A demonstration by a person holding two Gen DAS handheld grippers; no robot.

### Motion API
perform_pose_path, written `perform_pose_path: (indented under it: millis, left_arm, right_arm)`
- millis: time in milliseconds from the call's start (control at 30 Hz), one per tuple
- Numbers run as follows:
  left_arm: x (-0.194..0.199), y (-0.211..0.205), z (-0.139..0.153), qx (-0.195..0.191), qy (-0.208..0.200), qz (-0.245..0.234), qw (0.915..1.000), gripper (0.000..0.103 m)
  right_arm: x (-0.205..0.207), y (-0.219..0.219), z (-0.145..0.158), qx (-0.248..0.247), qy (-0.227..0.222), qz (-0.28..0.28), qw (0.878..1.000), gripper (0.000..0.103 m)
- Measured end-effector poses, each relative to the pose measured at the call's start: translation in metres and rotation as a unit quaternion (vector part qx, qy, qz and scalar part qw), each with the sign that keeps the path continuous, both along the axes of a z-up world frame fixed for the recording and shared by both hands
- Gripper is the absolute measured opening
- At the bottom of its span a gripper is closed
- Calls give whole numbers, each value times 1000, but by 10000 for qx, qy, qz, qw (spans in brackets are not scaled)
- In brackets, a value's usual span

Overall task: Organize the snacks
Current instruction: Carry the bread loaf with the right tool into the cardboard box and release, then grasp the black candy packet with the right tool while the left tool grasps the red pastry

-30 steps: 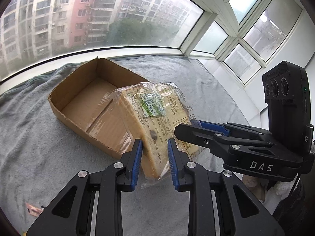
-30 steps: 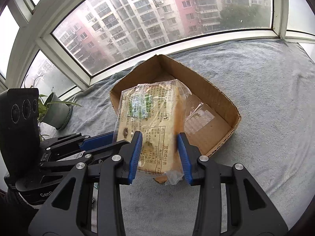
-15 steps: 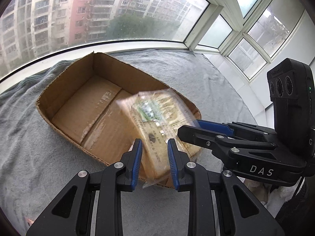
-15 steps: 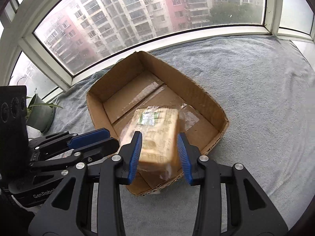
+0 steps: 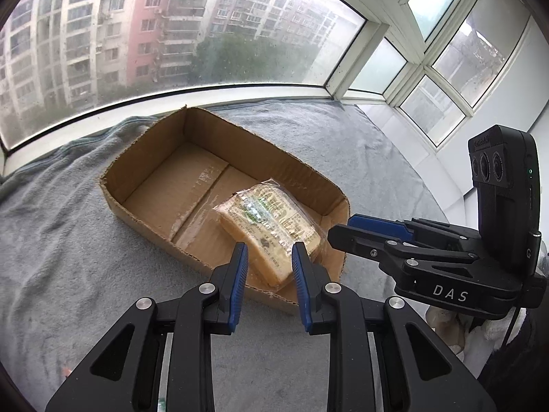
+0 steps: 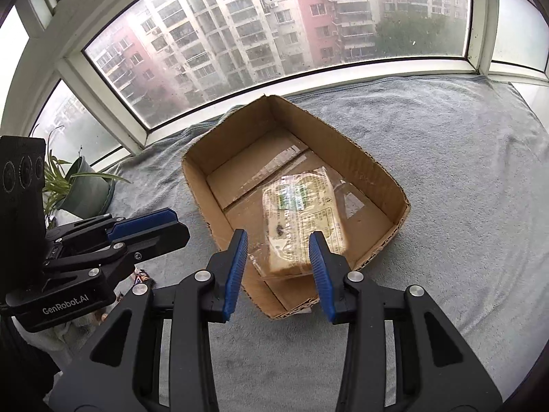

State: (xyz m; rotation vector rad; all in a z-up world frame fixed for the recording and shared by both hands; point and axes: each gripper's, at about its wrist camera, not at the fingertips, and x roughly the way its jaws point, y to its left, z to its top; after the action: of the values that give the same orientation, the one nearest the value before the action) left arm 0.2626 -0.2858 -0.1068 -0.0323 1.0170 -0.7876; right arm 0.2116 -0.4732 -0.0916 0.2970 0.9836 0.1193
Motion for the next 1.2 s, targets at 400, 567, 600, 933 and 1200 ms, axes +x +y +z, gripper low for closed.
perform_pose_path:
  millis: [400,567,600,933,1200]
  left_arm:
    - [-40,75,51,54,-452,289,9985,24]
    - [-65,124,61,65,-556,577,9968,26]
    - [-70,134,61,67,-582,649,9962,26]
    - [-137,211,27,362,-500,1441,9876,52]
    - [-179,227,-32,320,264,1796,9829,52]
  right_arm:
    - [-54,60,42,-118,-439,573,9973,40]
    - [-81,93,46,-188,-584,789,9950,61]
    - [-87,100,45,-224,-604,837,9944,61]
    - [-120,156,-17,-193,-79,928,9955,79]
    - [-122,177,-70,270,634,857,9939,79]
